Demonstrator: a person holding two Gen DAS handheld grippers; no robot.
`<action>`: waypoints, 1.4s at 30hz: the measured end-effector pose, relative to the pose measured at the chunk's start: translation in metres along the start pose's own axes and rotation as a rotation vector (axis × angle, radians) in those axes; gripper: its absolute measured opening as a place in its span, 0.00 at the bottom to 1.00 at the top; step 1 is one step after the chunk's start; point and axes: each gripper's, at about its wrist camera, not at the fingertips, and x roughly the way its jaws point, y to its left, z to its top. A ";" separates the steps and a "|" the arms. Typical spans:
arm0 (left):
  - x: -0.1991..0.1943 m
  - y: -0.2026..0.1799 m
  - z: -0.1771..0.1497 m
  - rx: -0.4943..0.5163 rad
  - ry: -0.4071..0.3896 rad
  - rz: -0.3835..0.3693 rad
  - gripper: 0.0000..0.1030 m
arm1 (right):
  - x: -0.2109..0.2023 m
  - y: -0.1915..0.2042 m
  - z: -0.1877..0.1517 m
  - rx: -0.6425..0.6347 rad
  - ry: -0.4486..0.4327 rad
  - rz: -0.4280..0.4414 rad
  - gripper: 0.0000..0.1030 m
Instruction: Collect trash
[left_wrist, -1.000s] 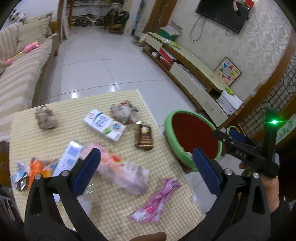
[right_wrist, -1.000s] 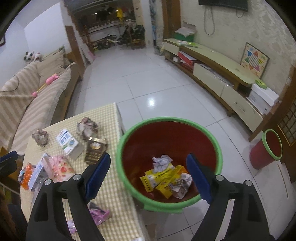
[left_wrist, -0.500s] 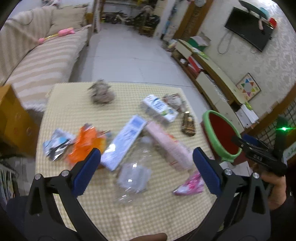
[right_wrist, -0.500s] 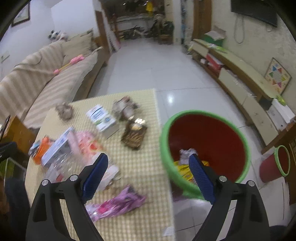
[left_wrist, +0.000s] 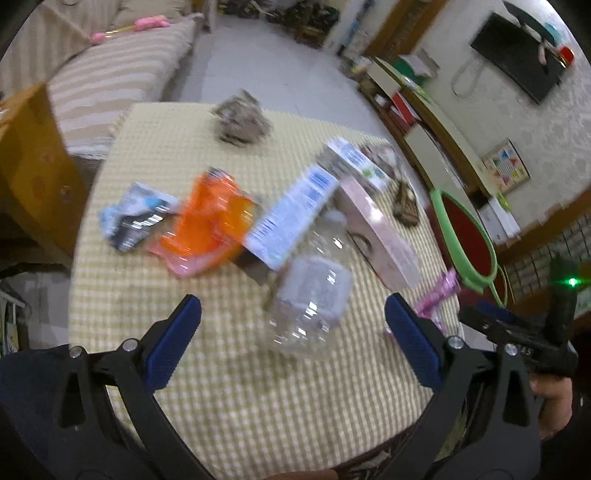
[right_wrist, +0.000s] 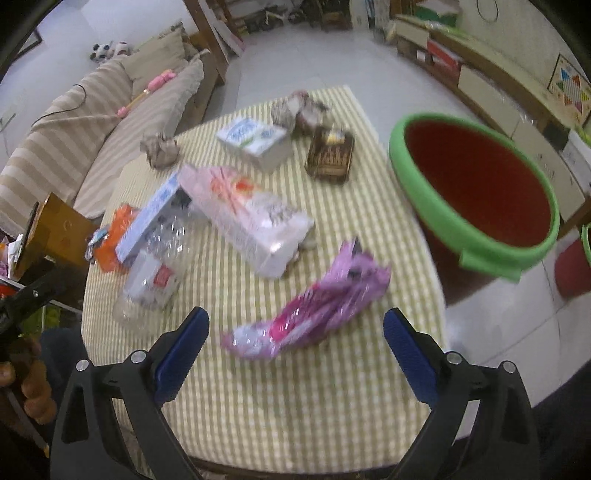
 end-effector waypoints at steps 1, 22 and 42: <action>0.006 -0.005 -0.003 0.017 0.019 -0.010 0.95 | 0.002 0.000 -0.002 0.008 0.011 -0.002 0.89; 0.079 -0.034 -0.003 0.135 0.180 0.079 0.94 | 0.053 -0.030 0.006 0.156 0.114 -0.014 0.93; 0.083 -0.018 -0.015 0.054 0.195 0.036 0.59 | 0.063 0.004 0.002 -0.025 0.193 0.040 0.24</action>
